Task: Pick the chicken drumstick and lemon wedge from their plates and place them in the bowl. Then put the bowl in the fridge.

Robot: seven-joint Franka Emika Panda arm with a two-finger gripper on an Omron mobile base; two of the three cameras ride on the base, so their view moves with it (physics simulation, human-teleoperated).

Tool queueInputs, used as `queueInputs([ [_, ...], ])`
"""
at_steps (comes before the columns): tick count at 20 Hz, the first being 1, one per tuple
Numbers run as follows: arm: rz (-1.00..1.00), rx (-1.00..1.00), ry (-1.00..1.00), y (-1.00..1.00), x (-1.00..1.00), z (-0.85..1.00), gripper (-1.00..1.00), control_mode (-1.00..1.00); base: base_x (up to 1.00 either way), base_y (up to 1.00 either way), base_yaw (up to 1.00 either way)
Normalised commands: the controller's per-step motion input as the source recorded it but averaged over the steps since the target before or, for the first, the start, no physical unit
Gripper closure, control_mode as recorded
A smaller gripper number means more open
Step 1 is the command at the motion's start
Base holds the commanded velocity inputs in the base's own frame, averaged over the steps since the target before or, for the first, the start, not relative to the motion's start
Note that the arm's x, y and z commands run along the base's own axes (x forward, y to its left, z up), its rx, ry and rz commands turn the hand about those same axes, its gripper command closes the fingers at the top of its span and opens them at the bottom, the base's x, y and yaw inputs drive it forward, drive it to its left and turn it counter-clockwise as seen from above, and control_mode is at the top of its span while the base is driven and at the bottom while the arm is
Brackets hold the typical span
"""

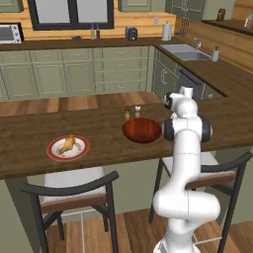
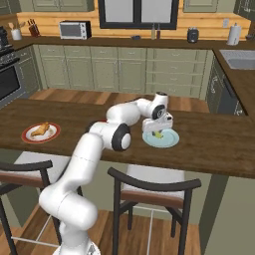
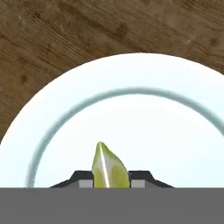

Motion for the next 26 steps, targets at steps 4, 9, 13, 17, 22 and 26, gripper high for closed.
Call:
queueInputs([
  [4, 0.00, 0.00, -0.16, 0.70, -0.63, 0.19, 1.00, -1.00, 0.00, 0.00, 0.00],
  [9, 0.00, -0.01, -0.13, 0.77, -0.60, 0.58, 1.00, -1.00, 0.00, 0.00, 0.00],
  [13, 0.00, 0.00, -0.10, 1.00, -0.53, 0.38, 1.00, -1.00, 0.00, 0.00, 0.00],
  [17, -0.01, -0.04, -0.14, 1.00, -0.75, 0.49, 1.00, -1.00, 0.00, 0.00, 0.00],
  [22, 0.00, -0.16, -0.09, 1.00, -0.40, 0.36, 1.00, -1.00, 0.00, 0.00, 0.00],
  [26, 0.00, -0.05, -0.02, 0.47, 0.00, -0.33, 1.00, -1.00, 0.00, 0.00, 0.00],
])
